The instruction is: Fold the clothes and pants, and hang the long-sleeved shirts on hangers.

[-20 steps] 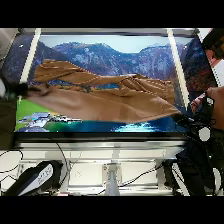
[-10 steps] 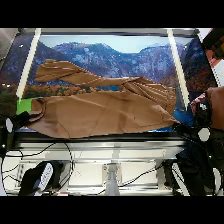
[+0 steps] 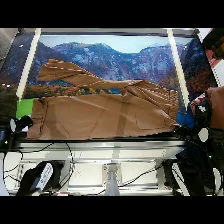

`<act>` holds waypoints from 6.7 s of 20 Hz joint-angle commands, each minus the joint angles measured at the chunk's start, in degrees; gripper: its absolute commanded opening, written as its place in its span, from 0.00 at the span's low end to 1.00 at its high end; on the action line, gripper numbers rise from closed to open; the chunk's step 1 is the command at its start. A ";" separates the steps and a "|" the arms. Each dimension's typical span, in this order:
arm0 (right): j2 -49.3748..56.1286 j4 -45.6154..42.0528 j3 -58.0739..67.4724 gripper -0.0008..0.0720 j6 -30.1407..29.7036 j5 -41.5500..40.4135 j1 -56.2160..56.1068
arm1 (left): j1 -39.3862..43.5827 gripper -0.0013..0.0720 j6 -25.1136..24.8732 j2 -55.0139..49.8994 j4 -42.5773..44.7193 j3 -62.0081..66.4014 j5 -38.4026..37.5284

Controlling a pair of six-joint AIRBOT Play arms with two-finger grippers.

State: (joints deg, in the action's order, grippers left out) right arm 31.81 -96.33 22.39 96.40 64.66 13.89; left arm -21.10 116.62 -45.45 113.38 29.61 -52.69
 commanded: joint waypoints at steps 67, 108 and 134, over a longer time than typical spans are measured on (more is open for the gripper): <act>-0.04 -0.66 1.09 0.05 0.00 2.34 0.02 | -13.31 0.04 -10.62 -3.26 15.39 -3.56 7.50; 38.01 5.33 35.30 0.89 -1.38 -3.91 9.92 | -2.82 0.62 -31.58 -17.70 -45.33 27.63 3.93; 70.23 38.27 47.47 0.85 -41.00 22.36 27.98 | 0.72 0.62 -33.53 -23.69 -47.71 29.77 4.85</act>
State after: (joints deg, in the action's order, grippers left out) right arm 101.67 -53.82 69.87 56.77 80.75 41.82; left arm -21.21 83.13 -69.10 65.87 59.33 -47.86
